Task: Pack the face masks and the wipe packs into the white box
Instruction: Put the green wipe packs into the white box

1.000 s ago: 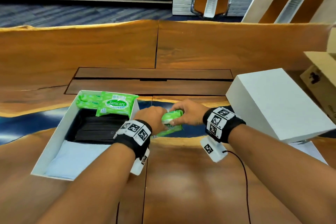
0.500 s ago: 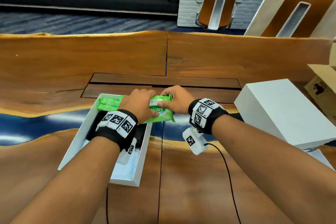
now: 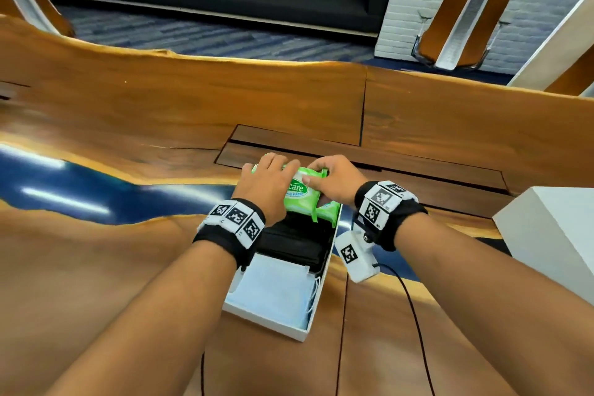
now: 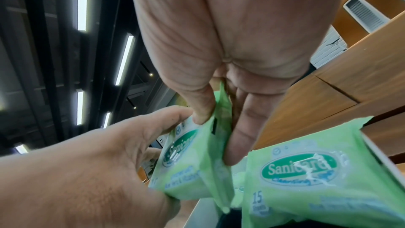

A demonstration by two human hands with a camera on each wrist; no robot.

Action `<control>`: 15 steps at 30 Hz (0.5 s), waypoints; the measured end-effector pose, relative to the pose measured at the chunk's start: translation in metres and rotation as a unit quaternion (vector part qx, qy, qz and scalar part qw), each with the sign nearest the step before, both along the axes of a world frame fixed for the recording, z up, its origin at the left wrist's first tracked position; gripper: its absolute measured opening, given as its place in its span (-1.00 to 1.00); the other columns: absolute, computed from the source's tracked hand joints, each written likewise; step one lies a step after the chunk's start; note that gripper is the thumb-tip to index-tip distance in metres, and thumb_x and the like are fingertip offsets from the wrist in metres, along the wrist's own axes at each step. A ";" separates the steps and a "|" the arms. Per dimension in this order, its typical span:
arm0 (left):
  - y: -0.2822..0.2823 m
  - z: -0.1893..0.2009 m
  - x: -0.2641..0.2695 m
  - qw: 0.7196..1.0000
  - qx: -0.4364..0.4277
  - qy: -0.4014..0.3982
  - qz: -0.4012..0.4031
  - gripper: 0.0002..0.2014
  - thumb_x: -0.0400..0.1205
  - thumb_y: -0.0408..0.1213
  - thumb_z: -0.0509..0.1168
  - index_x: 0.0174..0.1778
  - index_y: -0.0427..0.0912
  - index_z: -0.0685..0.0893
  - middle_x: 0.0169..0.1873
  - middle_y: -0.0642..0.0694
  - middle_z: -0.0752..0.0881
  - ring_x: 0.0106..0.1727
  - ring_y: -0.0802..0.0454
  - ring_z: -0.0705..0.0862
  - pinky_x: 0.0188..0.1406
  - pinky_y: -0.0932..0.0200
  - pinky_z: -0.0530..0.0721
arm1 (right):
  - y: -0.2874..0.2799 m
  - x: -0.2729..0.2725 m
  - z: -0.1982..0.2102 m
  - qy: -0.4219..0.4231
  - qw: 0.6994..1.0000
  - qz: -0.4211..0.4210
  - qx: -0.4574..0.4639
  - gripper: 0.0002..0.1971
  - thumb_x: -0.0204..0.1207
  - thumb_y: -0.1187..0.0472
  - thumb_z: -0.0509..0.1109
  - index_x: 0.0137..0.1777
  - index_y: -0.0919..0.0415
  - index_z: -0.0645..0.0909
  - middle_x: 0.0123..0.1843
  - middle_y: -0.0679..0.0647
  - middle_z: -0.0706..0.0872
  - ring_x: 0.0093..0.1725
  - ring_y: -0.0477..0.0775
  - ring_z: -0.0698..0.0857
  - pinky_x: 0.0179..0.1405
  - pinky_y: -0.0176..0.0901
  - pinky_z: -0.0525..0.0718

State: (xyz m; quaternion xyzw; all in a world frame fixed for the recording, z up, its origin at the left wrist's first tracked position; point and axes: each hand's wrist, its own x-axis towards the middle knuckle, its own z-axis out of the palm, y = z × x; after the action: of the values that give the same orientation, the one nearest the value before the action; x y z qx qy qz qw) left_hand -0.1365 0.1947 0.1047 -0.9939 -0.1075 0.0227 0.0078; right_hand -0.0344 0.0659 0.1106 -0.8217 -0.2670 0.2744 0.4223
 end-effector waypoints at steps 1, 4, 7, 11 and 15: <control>0.008 0.000 0.000 1.000 -0.006 0.005 0.001 -0.18 0.41 -0.23 0.48 0.57 0.03 0.23 0.48 -0.04 0.35 0.57 -0.07 0.23 0.38 -0.19 0.44 | 0.007 0.000 -0.002 0.007 1.000 -0.001 0.001 -0.88 0.60 0.27 0.41 0.08 0.28 0.69 -0.08 0.19 0.77 -0.22 0.15 0.82 -0.22 0.11 0.84; 0.032 -0.005 0.002 0.999 -0.031 0.021 0.004 -0.21 0.41 -0.24 0.47 0.55 0.00 0.26 0.45 -0.06 0.39 0.54 -0.08 0.27 0.34 -0.09 0.51 | 0.027 0.003 -0.009 0.015 1.000 -0.002 -0.001 -0.84 0.59 0.40 0.38 0.13 0.29 0.68 0.03 0.24 0.77 -0.09 0.19 0.84 -0.12 0.17 0.83; 0.051 -0.013 0.008 0.997 -0.064 0.045 0.008 -0.23 0.42 -0.28 0.47 0.54 -0.05 0.29 0.44 -0.07 0.39 0.53 -0.07 0.27 0.33 -0.06 0.58 | 0.042 0.008 -0.020 -0.015 1.000 0.010 -0.022 -0.80 0.55 0.48 0.37 0.10 0.26 0.69 0.06 0.20 0.73 -0.10 0.17 0.83 -0.13 0.13 0.83; 0.069 -0.028 0.020 0.993 -0.089 0.074 0.007 -0.20 0.40 -0.34 0.47 0.55 -0.04 0.28 0.42 -0.04 0.39 0.53 -0.03 0.27 0.25 -0.04 0.64 | 0.055 0.017 -0.038 -0.103 0.992 0.023 -0.074 -0.78 0.49 0.40 0.46 0.07 0.13 0.72 0.11 0.05 0.74 0.06 0.07 0.74 0.13 0.08 0.74; 0.082 -0.042 0.033 0.991 -0.096 0.088 -0.007 -0.22 0.39 -0.34 0.49 0.52 -0.05 0.31 0.39 -0.02 0.40 0.52 -0.02 0.29 0.18 0.02 0.66 | 0.062 0.026 -0.052 -0.160 0.979 0.024 -0.122 -0.74 0.48 0.20 0.52 0.17 0.01 0.69 0.21 -0.03 0.74 0.21 0.04 0.64 0.27 0.03 0.63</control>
State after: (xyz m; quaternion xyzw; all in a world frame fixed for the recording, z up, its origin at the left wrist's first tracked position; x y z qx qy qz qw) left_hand -0.1036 0.2765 0.0632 -0.9849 -0.0967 0.1202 -0.0784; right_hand -0.0086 0.1277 0.0585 -0.8937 -0.3149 0.1803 0.2640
